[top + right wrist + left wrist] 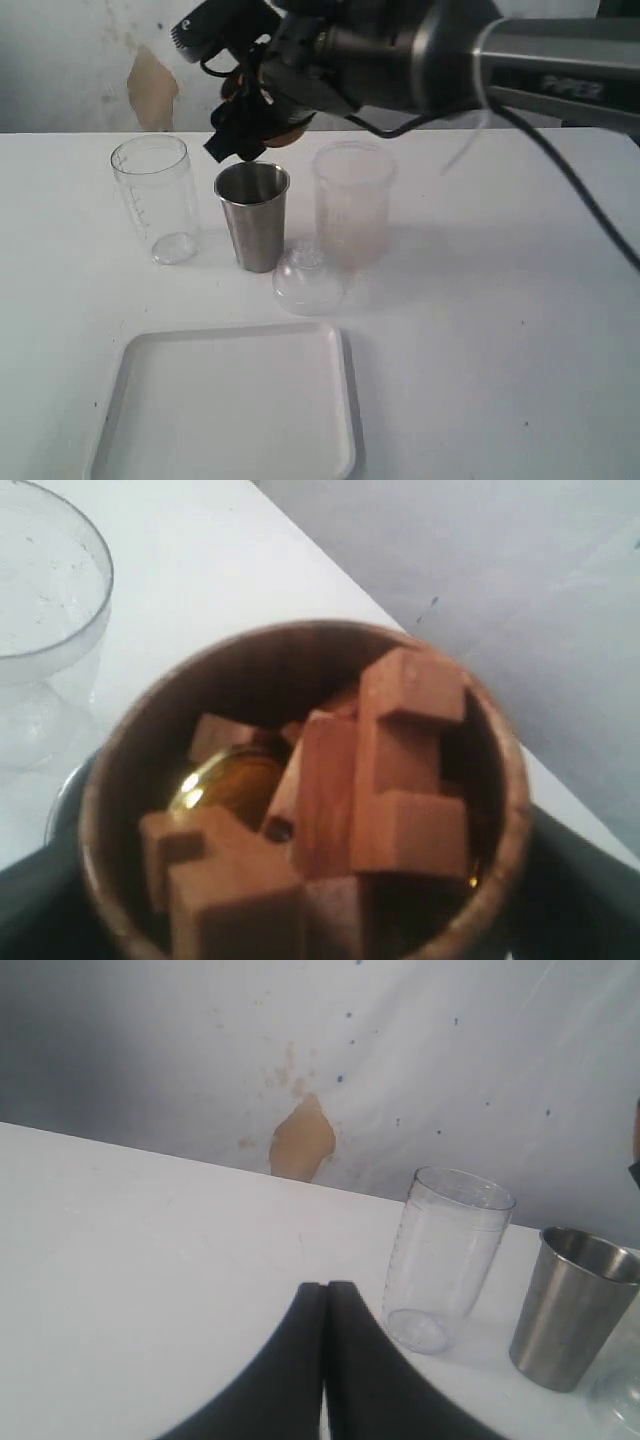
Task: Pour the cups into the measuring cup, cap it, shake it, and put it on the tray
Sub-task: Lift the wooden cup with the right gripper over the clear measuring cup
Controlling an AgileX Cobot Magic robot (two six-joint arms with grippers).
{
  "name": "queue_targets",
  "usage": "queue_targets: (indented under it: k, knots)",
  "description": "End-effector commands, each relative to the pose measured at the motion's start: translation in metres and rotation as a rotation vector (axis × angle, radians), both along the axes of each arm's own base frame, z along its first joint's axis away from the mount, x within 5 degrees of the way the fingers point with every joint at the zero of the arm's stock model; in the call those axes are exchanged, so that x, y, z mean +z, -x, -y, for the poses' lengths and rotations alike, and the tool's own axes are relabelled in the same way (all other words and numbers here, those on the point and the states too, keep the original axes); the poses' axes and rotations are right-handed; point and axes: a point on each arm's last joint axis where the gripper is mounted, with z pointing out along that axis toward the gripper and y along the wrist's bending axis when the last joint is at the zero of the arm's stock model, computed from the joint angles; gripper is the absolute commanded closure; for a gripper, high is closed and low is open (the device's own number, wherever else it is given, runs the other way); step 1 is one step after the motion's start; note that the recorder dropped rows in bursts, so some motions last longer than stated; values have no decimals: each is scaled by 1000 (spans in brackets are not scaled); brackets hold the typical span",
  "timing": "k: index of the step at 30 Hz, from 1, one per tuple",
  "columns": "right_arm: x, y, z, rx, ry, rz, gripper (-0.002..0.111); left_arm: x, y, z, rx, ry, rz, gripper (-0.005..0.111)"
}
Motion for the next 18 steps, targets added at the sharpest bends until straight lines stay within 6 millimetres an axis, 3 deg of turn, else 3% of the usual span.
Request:
queue_targets:
  k: [1, 12, 18]
  knots:
    - [2, -12, -24, 1, 94, 41, 108, 2, 0, 0, -1, -2, 16, 107]
    - [-5, -27, -69, -28, 251, 169, 108, 2, 0, 0, -1, -2, 16, 107]
    - [-17, -34, -85, -43, 462, 304, 108, 2, 0, 0, -1, -2, 16, 107]
